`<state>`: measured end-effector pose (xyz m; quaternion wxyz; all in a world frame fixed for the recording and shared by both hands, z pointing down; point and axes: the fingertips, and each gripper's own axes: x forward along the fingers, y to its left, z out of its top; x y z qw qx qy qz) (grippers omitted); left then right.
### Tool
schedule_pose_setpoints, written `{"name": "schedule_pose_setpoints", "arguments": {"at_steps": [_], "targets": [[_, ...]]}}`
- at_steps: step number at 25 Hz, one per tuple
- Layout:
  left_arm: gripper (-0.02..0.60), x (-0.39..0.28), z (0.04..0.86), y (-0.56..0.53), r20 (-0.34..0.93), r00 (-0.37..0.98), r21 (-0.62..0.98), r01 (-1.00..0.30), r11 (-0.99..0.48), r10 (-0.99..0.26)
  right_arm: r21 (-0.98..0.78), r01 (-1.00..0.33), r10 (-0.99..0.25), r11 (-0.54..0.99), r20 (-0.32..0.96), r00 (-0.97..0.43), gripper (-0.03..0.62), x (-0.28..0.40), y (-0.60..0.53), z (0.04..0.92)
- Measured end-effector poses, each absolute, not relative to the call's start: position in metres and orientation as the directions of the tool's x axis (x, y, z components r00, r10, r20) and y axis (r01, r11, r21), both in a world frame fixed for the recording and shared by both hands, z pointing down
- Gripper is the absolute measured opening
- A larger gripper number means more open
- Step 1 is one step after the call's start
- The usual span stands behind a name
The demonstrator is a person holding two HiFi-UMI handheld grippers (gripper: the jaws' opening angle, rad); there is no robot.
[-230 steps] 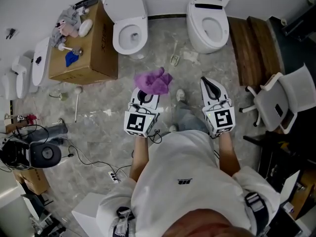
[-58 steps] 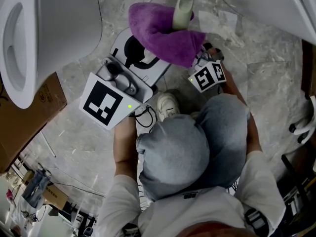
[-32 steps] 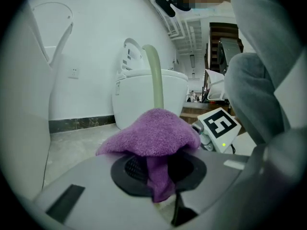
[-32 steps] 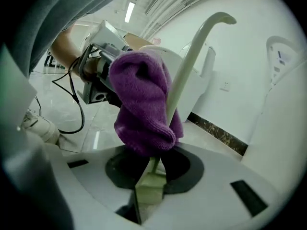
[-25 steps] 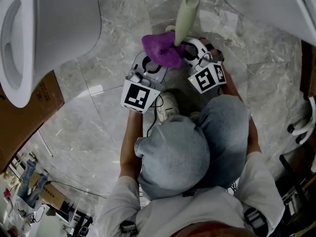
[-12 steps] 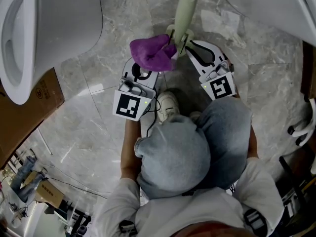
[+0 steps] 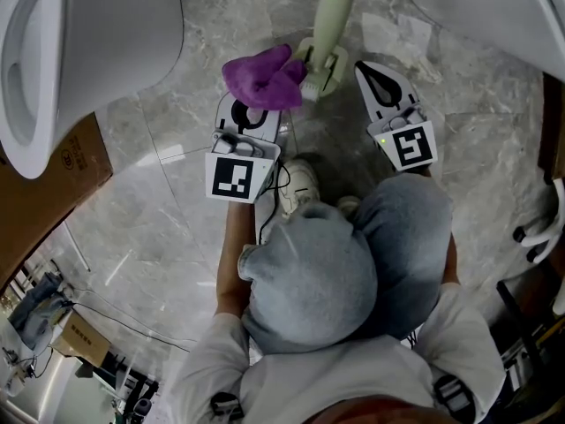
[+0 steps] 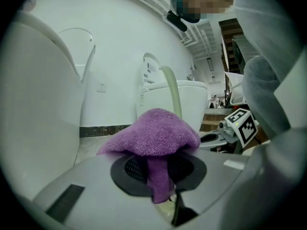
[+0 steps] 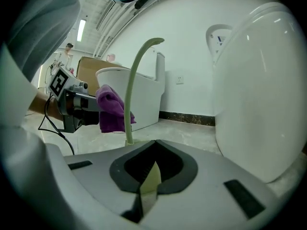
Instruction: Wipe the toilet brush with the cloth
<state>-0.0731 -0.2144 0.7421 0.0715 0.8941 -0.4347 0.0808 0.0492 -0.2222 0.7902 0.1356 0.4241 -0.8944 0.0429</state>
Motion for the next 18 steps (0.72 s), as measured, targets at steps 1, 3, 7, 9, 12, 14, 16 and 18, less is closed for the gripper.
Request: {"name": "schedule_pose_setpoints", "arguments": {"at_steps": [1,3,7,9,12,14,16,18], "targets": [[0.067,-0.073,0.741,-0.215,0.203,0.606,0.056,-0.791,-0.609,-0.769,0.037,-0.769,-0.747,0.638,0.275,-0.605,-0.005,0.048,-0.222,0.789],[0.067,-0.072,0.740,-0.218,0.201,0.603,0.052,-0.794,-0.606,-0.772,0.034,-0.769,-0.747,0.638,0.271,-0.608,-0.005,0.047,-0.222,0.788],[0.067,-0.072,0.741,-0.221,0.206,0.598,0.043,-0.796,-0.604,-0.774,0.027,-0.773,-0.749,0.634,0.267,-0.606,-0.005,0.049,-0.223,0.787],[0.067,-0.071,0.742,-0.222,0.211,0.595,0.038,-0.798,-0.601,-0.776,0.028,-0.777,-0.754,0.629,0.269,-0.600,-0.005,0.051,-0.224,0.786],[0.067,-0.069,0.744,-0.225,0.225,0.587,0.016,-0.800,-0.600,-0.778,0.037,-0.788,-0.763,0.615,0.282,-0.582,-0.005,0.055,-0.227,0.786],[0.067,-0.067,0.745,-0.226,0.233,0.582,0.008,-0.802,-0.597,-0.779,0.038,-0.793,-0.768,0.608,0.283,-0.575,-0.005,0.057,-0.228,0.786],[0.067,-0.065,0.745,-0.227,0.236,0.580,0.006,-0.803,-0.596,-0.780,0.035,-0.795,-0.770,0.606,0.280,-0.574,-0.005,0.057,-0.229,0.784],[0.067,-0.064,0.744,-0.228,0.236,0.578,0.004,-0.804,-0.594,-0.781,0.032,-0.796,-0.770,0.605,0.278,-0.574,-0.005,0.057,-0.230,0.783]]}}
